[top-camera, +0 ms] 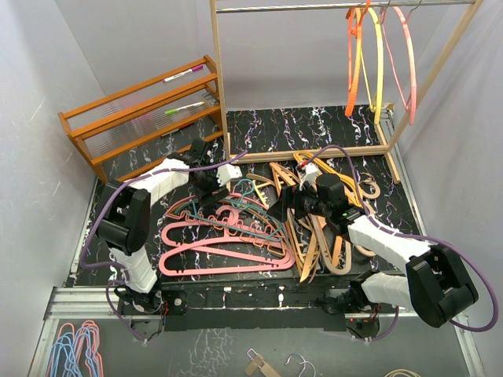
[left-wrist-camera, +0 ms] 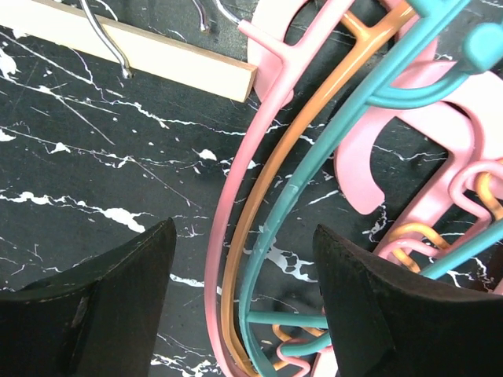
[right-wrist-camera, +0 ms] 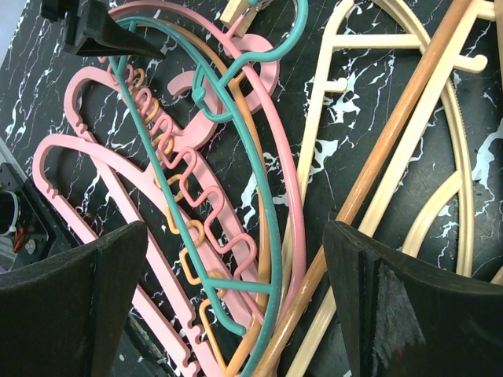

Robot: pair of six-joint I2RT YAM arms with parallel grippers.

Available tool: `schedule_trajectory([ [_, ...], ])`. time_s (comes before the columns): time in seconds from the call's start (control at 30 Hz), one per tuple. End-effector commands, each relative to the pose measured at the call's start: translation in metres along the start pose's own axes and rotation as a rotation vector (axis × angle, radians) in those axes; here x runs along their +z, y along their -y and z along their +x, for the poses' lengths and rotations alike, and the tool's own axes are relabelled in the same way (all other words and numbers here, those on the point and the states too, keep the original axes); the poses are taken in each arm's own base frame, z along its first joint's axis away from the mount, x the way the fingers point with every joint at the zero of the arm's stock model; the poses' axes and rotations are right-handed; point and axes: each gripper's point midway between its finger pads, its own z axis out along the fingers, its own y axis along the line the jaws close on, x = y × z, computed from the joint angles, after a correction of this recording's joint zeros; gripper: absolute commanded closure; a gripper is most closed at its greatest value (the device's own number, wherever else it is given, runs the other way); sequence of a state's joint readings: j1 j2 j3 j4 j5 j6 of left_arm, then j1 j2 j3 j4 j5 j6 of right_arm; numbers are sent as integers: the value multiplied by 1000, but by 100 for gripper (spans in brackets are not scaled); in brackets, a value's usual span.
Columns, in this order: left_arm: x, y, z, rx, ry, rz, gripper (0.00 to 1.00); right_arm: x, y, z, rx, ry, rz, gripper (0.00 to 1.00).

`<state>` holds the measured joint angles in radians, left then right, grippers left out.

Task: Organize the hangers
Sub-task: Pick up the hanger at the center of the board.

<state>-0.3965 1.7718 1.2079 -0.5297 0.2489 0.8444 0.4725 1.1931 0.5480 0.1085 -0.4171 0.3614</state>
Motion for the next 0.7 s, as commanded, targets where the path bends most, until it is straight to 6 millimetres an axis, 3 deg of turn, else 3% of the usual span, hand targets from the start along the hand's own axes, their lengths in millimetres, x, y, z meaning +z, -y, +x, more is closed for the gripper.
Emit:
schedule_trajectory([
  [0.0, 7, 5, 7, 4, -23, 13, 31, 2, -12, -27, -57, 73, -34, 1],
  [0.17, 11, 4, 9, 6, -29, 16, 32, 2, -11, -26, -55, 71, -34, 1],
  [0.27, 14, 7, 12, 8, -44, 29, 37, 3, -11, -25, -53, 67, -35, 1],
  [0.33, 15, 10, 14, 11, -50, 41, 49, 3, -11, -25, -52, 67, -36, 1],
  [0.53, 10, 15, 13, 21, -44, 55, 100, 4, -9, -21, -48, 58, -33, 1],
  [0.67, -4, 17, 6, 43, -21, 54, 100, 5, -8, -19, -46, 52, -33, 1],
])
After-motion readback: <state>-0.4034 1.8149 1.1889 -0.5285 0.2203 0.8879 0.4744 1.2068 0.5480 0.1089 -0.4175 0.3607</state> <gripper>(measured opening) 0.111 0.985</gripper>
